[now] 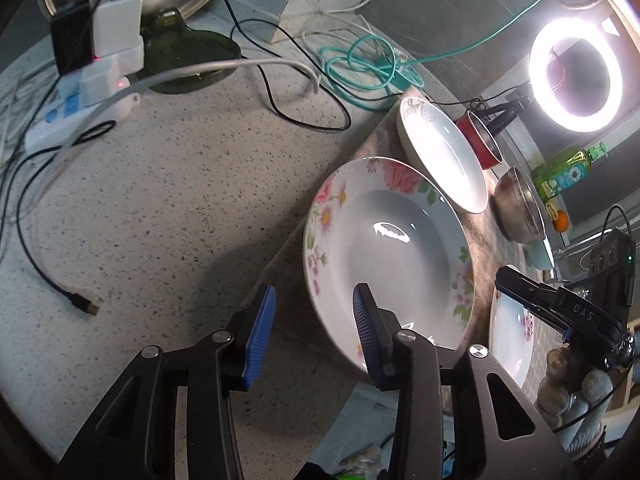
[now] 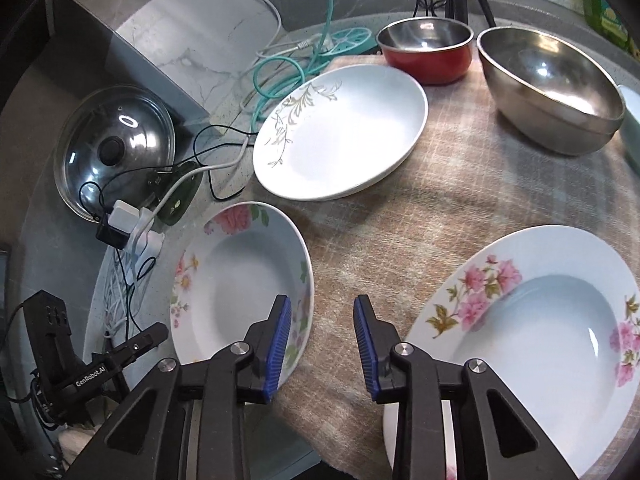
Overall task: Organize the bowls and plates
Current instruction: 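Close both grippers side by side on the pink-rose deep plate rim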
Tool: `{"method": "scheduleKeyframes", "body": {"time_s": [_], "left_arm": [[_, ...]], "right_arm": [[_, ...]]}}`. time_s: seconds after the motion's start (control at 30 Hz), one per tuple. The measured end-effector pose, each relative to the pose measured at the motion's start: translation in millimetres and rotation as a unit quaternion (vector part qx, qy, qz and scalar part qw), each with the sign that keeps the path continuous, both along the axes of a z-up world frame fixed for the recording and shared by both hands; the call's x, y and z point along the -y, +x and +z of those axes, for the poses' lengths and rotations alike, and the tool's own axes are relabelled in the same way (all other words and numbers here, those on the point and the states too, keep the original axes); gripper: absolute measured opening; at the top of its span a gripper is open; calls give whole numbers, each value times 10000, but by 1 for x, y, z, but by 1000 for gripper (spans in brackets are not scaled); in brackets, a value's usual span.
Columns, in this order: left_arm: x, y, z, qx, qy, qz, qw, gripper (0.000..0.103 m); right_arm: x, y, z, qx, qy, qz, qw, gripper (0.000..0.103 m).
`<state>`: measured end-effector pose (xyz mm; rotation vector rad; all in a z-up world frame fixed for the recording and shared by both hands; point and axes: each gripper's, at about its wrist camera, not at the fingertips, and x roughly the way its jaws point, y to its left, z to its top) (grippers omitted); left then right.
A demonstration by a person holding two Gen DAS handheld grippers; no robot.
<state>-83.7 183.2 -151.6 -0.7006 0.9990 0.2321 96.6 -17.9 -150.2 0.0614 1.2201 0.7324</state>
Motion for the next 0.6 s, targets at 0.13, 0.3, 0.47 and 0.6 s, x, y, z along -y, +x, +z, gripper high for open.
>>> {"method": "scheduleKeyframes", "body": {"time_s": [0.13,0.3,0.47,0.6], "left_arm": [[-3,4,-6,-47,-36,-16,10000,30],[-6,7,-8,-63,-54,-36,10000,25],[-5,11,-8,-47,-20,-116,9999,19],[-4,14,-9,-55,-5,-173,9998,17]], "right_arm": [[-10,4,-5,-52,-18,55,10000,26],[-16,9,-14,-163,-99,45,9998,24],[-18,13,-21,-297,-101,35,9995,19],[-19,14,-23,-339,-82,18,9994,17]]}}
